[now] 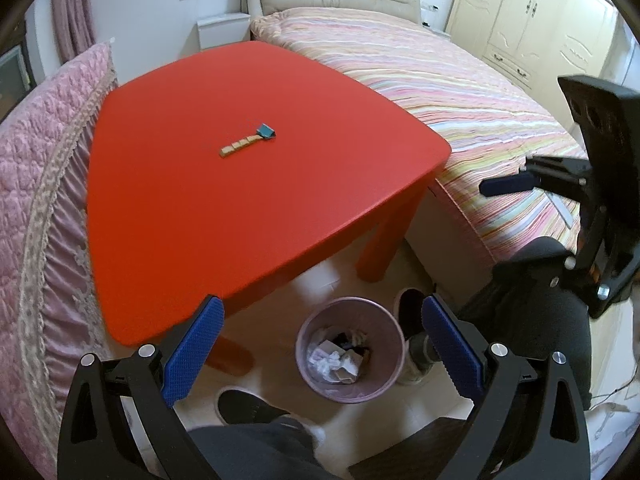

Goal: Collect trash
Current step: 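Move both tools back over the table toward the wooden strip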

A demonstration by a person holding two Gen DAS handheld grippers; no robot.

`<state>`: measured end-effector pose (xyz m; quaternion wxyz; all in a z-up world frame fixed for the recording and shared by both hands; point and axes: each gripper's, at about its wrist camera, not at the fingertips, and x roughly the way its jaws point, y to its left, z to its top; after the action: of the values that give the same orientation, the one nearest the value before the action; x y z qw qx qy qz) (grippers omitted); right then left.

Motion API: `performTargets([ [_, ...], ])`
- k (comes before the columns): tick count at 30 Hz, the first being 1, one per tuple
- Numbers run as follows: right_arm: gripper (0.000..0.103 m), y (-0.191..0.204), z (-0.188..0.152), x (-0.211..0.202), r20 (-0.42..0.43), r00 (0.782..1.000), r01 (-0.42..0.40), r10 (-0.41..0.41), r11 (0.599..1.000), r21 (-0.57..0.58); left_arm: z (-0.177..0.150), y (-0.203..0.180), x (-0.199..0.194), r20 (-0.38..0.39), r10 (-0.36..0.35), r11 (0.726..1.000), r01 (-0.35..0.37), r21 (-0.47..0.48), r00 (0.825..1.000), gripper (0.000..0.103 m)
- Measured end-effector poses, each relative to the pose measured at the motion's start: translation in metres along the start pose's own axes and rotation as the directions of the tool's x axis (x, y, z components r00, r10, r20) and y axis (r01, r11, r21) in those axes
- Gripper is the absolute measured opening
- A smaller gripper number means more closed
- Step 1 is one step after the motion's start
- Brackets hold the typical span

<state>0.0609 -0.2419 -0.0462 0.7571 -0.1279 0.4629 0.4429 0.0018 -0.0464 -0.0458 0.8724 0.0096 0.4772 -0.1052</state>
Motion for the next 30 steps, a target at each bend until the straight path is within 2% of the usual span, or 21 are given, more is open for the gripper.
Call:
performTargets([
  [10,0.094,-0.031,0.054,0.006,-0.014,1.000,-0.016,0.015,0.990,-0.139,0.040,0.031,0.009,0.005,-0.007,0.995,0.006,0.100,1.000,0.095],
  [15,0.094,-0.041,0.085,0.019,-0.035,0.999,-0.035,0.027,0.966,-0.256,0.064,0.046,0.022,-0.007,-0.016,0.987,0.017,0.160,1.000,0.095],
  [19,0.094,-0.047,0.108,0.033,-0.038,0.999,-0.042,0.030,0.935,-0.353,0.083,0.057,0.036,-0.017,-0.046,0.975,0.049,0.218,0.999,0.095],
  [24,0.094,-0.055,0.132,0.059,-0.052,0.997,-0.076,0.058,0.869,-0.489,0.100,0.070,0.057,-0.047,-0.064,0.951,0.075,0.299,0.997,0.095],
  [30,0.094,-0.069,0.151,0.099,-0.116,0.990,-0.130,0.077,0.804,-0.581,0.114,0.083,0.085,-0.087,-0.122,0.902,0.147,0.407,0.989,0.095],
])
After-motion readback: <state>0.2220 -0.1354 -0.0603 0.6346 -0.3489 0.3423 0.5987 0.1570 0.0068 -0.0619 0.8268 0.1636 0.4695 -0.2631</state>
